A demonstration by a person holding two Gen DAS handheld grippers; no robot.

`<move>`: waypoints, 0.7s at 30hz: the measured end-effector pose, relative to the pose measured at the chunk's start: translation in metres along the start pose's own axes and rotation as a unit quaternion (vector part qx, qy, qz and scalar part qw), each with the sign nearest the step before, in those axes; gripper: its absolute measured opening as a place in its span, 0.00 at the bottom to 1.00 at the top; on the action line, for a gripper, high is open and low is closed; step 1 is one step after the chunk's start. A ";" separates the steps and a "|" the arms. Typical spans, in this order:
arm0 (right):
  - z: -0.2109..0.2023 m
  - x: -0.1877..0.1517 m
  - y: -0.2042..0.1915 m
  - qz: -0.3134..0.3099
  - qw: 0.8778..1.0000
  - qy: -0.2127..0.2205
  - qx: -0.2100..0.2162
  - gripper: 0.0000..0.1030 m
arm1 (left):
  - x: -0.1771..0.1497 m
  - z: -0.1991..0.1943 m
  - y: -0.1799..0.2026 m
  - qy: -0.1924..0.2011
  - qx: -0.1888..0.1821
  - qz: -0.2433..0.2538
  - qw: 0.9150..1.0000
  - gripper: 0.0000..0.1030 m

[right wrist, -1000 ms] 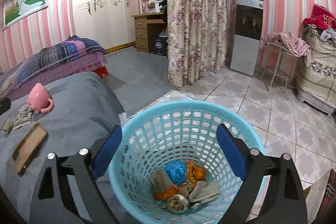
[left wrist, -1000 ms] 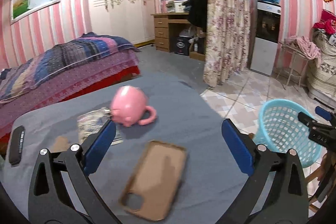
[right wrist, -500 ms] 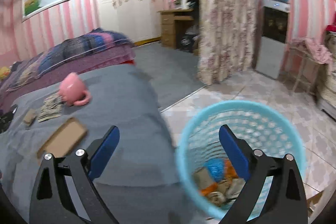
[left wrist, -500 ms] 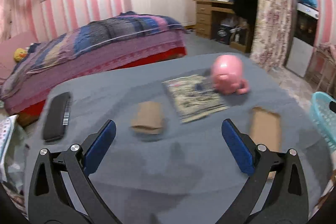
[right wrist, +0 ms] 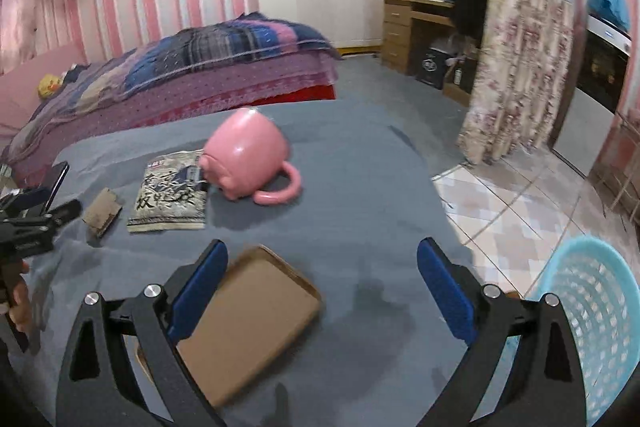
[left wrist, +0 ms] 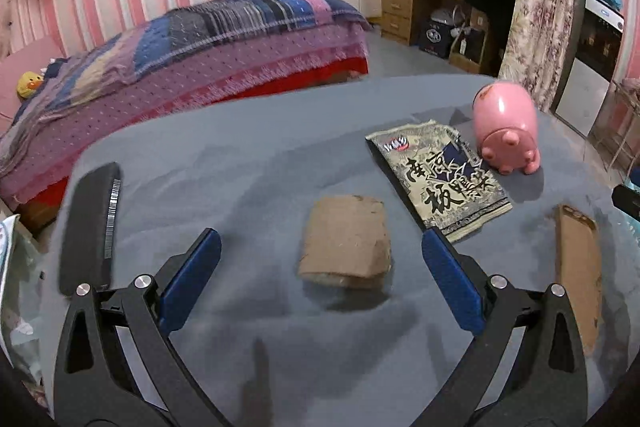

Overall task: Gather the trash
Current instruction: 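Move both tools back over the table toward the cardboard tube and snack package, then grasp the brown cardboard tube with the left tool while the right tool grasps the printed snack package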

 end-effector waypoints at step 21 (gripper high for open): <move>0.060 0.007 -0.141 -0.077 0.994 -0.052 0.051 0.86 | -0.041 -0.059 -0.108 0.026 0.051 -0.063 0.996 0.40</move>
Point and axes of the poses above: each gripper's, at about its wrist camera, not at the fingertips, and z roughly the way its jaws point, y to its right, x to its top, the point moved 9 cm from there along z, roughly the way its jaws point, and after that the axes turned 6 degrees about -x, right-handed, at the moved point
